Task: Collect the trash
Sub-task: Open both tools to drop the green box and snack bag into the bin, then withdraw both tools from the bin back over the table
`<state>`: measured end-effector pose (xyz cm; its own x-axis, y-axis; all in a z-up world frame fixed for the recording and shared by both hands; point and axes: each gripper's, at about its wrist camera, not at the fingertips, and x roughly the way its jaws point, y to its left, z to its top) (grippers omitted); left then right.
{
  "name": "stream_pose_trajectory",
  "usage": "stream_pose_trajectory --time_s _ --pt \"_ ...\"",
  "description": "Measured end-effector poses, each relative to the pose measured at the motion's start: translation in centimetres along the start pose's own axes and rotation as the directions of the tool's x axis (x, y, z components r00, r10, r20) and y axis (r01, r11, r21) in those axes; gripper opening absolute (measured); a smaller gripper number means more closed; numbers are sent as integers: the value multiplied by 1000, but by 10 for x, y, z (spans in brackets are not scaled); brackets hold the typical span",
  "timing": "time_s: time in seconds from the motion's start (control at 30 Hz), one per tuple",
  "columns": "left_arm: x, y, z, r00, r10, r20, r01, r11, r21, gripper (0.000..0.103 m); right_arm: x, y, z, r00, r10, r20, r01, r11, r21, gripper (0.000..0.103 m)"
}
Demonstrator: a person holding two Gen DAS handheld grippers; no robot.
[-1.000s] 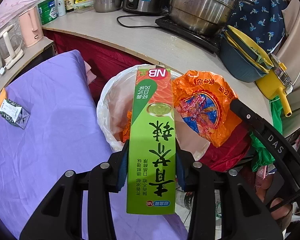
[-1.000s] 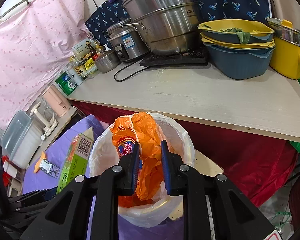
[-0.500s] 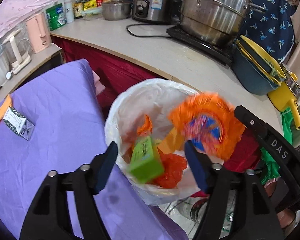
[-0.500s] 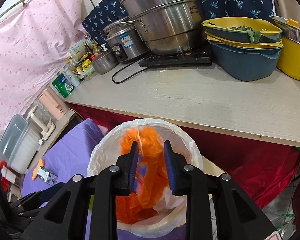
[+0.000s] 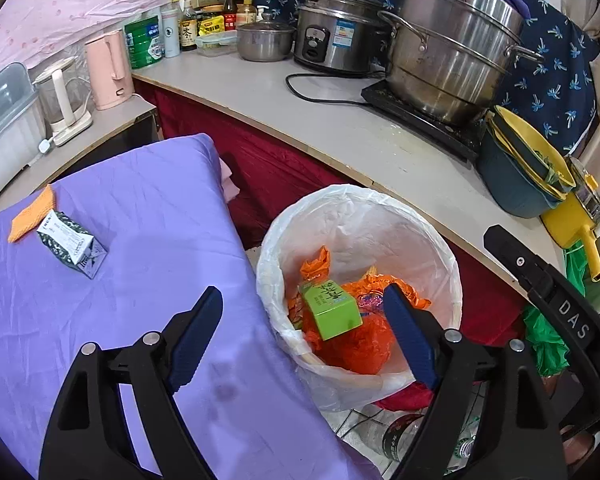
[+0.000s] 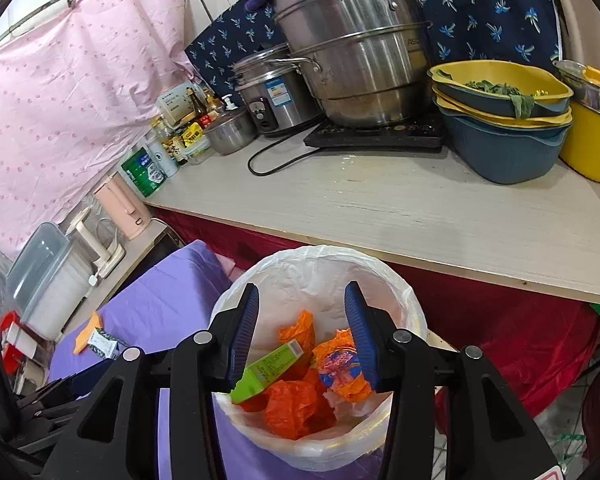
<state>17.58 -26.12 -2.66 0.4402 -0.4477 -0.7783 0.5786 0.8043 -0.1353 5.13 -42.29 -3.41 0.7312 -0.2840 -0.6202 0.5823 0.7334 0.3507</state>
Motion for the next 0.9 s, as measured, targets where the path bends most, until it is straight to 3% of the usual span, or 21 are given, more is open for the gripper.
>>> stream_pose_trajectory --time_s 0.5,0.9 --pt "-48 44 -6 997 37 62 -33 997 -72 80 -28 60 -7 999 48 18 -46 995 -86 49" --pt "-82 112 -27 991 104 83 -90 982 -165 83 -34 115 -34 995 102 -13 -103 981 -163 57"
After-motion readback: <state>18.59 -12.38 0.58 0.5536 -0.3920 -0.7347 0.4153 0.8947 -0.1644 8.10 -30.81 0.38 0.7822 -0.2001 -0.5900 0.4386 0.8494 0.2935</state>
